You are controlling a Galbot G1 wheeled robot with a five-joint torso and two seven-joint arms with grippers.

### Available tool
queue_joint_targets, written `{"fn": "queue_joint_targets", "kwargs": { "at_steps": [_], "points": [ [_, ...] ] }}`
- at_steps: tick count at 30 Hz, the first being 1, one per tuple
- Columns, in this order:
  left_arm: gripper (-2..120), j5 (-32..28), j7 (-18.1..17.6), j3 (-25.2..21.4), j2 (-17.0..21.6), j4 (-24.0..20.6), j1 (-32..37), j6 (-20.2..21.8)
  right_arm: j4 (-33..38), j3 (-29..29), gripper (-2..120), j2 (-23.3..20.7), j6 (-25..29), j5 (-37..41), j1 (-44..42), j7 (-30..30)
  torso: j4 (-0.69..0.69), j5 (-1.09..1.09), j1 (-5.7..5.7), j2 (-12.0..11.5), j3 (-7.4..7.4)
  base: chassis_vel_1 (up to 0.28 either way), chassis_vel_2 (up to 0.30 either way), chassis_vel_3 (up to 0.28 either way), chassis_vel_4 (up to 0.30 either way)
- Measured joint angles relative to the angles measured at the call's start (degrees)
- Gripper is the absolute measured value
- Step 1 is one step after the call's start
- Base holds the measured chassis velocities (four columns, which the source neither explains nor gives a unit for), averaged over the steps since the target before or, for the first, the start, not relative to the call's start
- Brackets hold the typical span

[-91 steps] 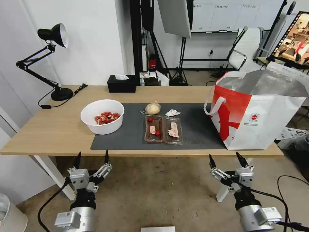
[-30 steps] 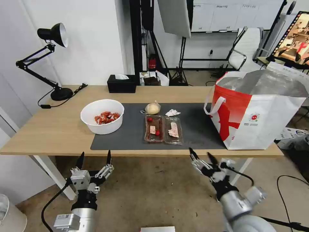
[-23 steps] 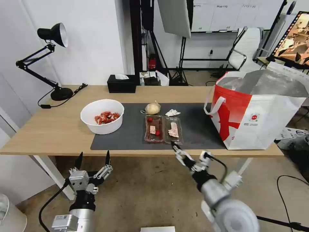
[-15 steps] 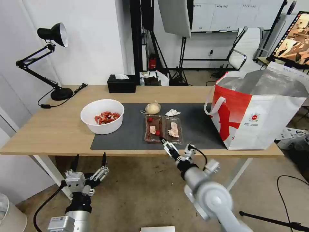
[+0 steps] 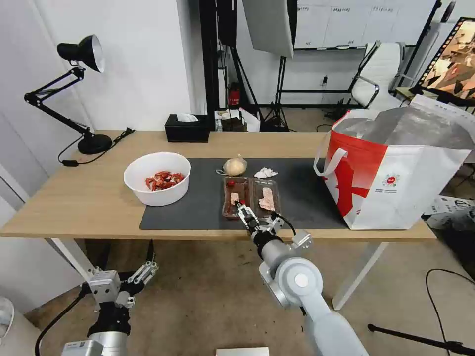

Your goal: Pick up the trash from the table and place it into the takeout bag.

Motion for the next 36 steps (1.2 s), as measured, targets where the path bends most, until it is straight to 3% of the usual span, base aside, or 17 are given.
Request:
{"fn": "queue_joint_targets", "kwargs": {
  "at_steps": [27,36],
  "points": [
    [100,-0.3,-0.1,-0.4,0.0,-0.3,0.5,-1.1,-1.4,3.8,100,0.1,1.7,-0.4,0.8,1.3,0.00,0.01,-0.01,0.0,0.00,0.000,0.000,0.000,0.000],
    [100,-0.4,-0.1,-0.4,0.0,0.2,0.4,-1.9,-2.2,4.1,100,0.3,3.0,-4.6,1.6,-0.8,-0.02,0.01,0.01,0.0,0.01,0.000,0.000,0.000,0.000]
  ]
}}
